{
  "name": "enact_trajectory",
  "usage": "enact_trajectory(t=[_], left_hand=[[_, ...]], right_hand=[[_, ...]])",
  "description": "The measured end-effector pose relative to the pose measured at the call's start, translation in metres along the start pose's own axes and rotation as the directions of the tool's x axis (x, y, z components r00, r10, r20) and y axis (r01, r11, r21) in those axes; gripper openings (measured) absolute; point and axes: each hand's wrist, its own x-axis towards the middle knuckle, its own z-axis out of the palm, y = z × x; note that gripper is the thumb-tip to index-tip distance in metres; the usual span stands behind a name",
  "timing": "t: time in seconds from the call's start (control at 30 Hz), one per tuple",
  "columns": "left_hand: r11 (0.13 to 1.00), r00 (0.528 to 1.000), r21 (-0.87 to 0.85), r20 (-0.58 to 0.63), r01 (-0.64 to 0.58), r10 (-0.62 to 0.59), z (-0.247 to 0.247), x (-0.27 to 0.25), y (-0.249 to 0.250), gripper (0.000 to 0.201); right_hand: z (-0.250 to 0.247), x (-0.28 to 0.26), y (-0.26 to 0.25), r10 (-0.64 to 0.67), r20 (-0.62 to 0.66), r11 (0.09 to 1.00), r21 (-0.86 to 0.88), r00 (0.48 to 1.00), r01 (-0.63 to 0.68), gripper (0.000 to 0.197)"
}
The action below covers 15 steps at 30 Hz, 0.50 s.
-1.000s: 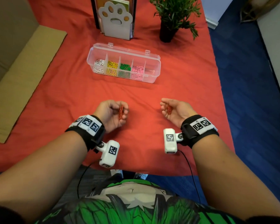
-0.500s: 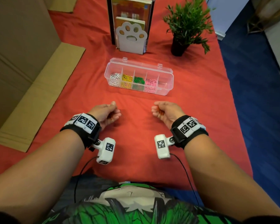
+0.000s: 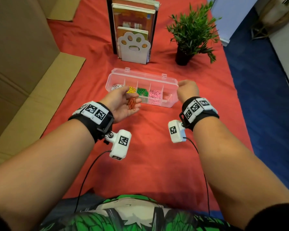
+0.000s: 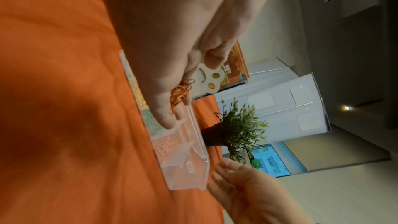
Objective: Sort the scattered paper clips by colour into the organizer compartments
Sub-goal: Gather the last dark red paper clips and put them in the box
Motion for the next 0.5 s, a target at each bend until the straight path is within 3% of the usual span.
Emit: enact_trajectory(t=[0.03,0.1,0.17,0.5], left_hand=[[1.0,1.0,0.009,0.018,-0.004,0.004,0.007,0.002,0.003,0.043],[1.0,0.998,0.021,0.058,-0.007,0.006,0.022,0.006,0.008,0.042],[0.999,0.996,0.04,0.088,-0.006,0.002,0.037,0.01,0.009,0.042],[0.993,0.995,0.111,0.095,0.031,-0.042,0.105,0.029,-0.015,0.045]], right_hand=[[0.003,-0.002,0.005,0.0,-0.038,0.999,-0.052,0.999,-0.002,0.04],[0.01,-0.005,0.016,0.026,0.053,0.99,-0.138,0.998,-0.019,0.045],[0.015,-0.006,0.021,0.029,0.158,0.993,-0.116,0.987,-0.01,0.046],[0.005,-0.025,0.052,-0.001,0.236,0.997,-0.069,0.972,0.018,0.038]])
